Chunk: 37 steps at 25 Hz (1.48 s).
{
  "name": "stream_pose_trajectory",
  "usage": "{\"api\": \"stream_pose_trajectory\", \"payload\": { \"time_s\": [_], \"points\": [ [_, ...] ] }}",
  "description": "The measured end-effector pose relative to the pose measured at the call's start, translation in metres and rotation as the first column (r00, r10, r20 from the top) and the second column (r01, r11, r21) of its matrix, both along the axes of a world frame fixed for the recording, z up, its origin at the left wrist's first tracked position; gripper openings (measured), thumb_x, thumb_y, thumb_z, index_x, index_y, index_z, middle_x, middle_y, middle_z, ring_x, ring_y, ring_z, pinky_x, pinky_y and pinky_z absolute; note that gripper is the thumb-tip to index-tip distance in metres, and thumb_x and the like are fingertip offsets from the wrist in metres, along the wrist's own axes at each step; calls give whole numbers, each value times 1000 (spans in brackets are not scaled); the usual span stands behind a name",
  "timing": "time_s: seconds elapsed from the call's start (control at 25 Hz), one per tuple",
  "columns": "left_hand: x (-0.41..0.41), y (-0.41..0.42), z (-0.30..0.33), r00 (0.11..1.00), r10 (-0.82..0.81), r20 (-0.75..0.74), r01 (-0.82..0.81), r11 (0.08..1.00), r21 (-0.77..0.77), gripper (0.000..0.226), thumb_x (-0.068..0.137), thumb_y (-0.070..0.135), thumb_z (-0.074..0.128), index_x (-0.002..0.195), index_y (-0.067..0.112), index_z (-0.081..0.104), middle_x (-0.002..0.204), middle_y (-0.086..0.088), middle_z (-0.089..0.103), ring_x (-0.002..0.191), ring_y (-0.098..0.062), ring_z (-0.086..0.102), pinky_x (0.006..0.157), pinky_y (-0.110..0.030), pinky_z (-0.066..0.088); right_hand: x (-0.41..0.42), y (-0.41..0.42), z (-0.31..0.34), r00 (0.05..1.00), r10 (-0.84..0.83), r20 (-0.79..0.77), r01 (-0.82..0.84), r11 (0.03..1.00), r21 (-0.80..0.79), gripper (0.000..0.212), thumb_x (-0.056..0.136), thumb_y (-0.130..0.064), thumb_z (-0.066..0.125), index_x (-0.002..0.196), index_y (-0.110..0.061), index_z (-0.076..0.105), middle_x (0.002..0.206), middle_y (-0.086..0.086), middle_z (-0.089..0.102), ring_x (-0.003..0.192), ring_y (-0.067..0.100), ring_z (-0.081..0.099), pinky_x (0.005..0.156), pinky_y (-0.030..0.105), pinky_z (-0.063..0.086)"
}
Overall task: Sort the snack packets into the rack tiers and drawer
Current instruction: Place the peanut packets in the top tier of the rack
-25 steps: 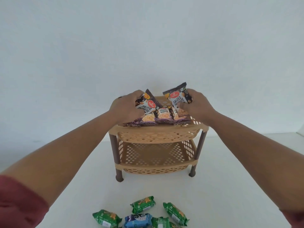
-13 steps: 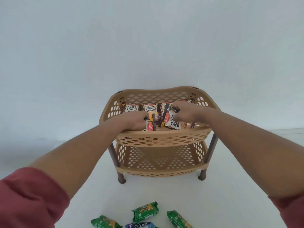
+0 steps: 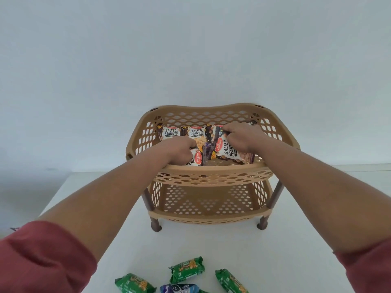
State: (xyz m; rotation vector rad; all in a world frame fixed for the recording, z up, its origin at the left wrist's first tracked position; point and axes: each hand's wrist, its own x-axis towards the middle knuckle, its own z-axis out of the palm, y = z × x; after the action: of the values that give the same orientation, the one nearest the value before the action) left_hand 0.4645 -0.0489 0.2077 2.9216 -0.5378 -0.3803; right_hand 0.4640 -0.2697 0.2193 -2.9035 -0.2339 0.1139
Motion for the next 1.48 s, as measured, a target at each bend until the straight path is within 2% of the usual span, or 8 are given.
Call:
{"api": "stream_pose_trajectory", "payload": {
  "time_s": [0.08, 0.2, 0.44, 0.64, 0.88, 1.08, 1.28, 1.48],
  "points": [
    [1, 0, -2, 1000, -3, 25, 3, 1000, -15, 51, 93, 4, 46, 142, 14, 56, 144, -12, 55, 128, -31, 52, 104, -39, 46, 0, 1, -3, 993, 30, -117, -31, 1000, -5, 30, 91, -7, 37, 75, -28, 51, 90, -7, 56, 96, 27, 55, 80, 36, 43],
    [0, 0, -2, 999, -13, 42, 14, 999, -29, 46, 92, 6, 50, 136, 13, 62, 136, -11, 61, 121, -30, 57, 100, -40, 49, -1, 3, -9, 978, 85, -190, -79, 996, 39, 36, 95, -2, 41, 67, -24, 49, 74, -4, 49, 71, 13, 48, 58, 26, 31],
    [2, 0, -3, 1000, -23, 19, 23, 999, -46, 33, 99, 25, 51, 128, 14, 65, 123, -8, 66, 109, -26, 61, 96, -42, 52, 2, 1, -14, 987, 98, -127, -82, 988, 129, 16, 97, -15, 51, 90, -19, 66, 83, 0, 64, 75, 15, 58, 60, 28, 39],
    [2, 1, -4, 999, -32, 8, 32, 995, -93, 31, 101, 32, 53, 123, 15, 66, 119, -6, 66, 105, -24, 60, 93, -40, 51, 3, -1, -15, 991, 91, -95, -74, 982, 172, 8, 92, -19, 61, 93, -22, 68, 90, -2, 67, 84, 15, 62, 61, 27, 42],
    [3, 1, -5, 1000, -12, 4, 12, 992, -125, 31, 100, 33, 56, 126, 19, 65, 124, -4, 63, 105, -21, 57, 89, -36, 48, 2, 0, -15, 989, 121, -85, -117, 992, 55, 27, 95, -19, 60, 116, -22, 76, 100, -3, 71, 91, 17, 63, 76, 29, 48],
    [3, 1, -5, 1000, 0, 1, 0, 992, -126, 27, 99, 34, 57, 122, 21, 66, 115, -2, 63, 102, -21, 57, 85, -34, 46, -3, 4, -14, 974, 199, -104, -154, 930, 335, 19, 93, -38, 67, 110, -30, 73, 97, -10, 70, 87, 7, 64, 74, 30, 49],
    [2, 1, -5, 1000, -3, -1, 3, 991, -137, 24, 101, 31, 56, 119, 19, 66, 106, 1, 59, 98, -20, 56, 81, -31, 42, -4, 4, -15, 945, 241, -222, -171, 941, 293, 32, 87, -13, 75, 118, -21, 72, 81, -10, 66, 77, 9, 64, 74, 30, 52],
    [0, 0, -4, 1000, -12, 7, 13, 990, -141, 25, 101, 29, 55, 120, 17, 66, 107, 0, 60, 98, -19, 56, 81, -30, 40, -3, 3, -15, 959, 220, -181, -162, 944, 287, 29, 86, -12, 77, 113, -22, 72, 83, -7, 68, 75, 8, 64, 72, 27, 50]
  ]
}}
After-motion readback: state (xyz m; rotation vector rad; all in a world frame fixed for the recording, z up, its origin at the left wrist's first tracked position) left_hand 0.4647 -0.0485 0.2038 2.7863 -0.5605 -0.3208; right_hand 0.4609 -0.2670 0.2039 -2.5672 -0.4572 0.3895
